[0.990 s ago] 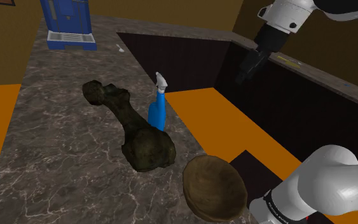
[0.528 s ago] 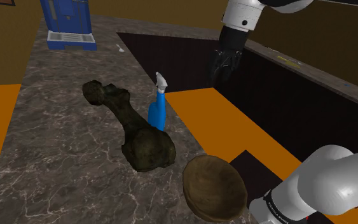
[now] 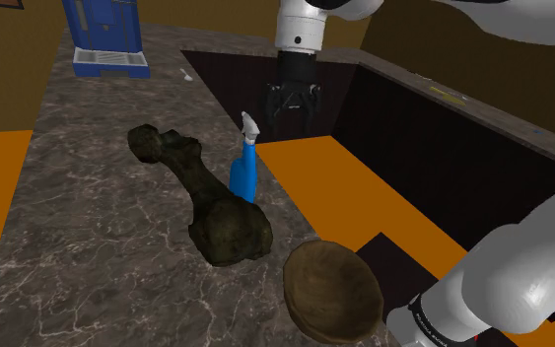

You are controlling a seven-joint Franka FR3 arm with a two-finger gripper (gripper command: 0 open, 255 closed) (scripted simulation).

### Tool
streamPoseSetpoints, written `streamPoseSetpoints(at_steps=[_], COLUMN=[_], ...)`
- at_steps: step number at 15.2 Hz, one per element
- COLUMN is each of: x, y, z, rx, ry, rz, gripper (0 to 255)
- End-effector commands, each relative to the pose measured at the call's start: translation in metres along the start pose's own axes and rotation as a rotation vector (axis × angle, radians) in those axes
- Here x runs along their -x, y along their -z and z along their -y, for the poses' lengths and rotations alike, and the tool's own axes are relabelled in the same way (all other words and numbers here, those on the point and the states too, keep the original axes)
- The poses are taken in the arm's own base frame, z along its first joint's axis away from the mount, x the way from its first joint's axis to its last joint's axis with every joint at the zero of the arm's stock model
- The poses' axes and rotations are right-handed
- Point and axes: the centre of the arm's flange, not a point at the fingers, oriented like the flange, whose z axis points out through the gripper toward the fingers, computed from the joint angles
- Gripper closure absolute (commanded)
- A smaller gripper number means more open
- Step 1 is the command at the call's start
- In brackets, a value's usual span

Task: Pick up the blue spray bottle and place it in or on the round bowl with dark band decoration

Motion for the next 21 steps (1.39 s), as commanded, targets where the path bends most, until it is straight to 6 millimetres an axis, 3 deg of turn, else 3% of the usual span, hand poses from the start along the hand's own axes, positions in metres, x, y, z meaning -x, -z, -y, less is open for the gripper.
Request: streamPoseSetpoints(at_steps=[1, 8, 16, 21], x=[-0.030, -0.119, -0.113, -0.113], y=[-0.013, -0.057, -0.098, -0.098], z=[0.016, 0.068, 0.070, 0.070], rx=[-0.001, -0.001, -0.001, -0.001], ry=[-0.030, -0.124, -0.128, -0.128], rz=[0.051, 0.219, 0.226, 0.226], gripper=[0, 0, 0, 0])
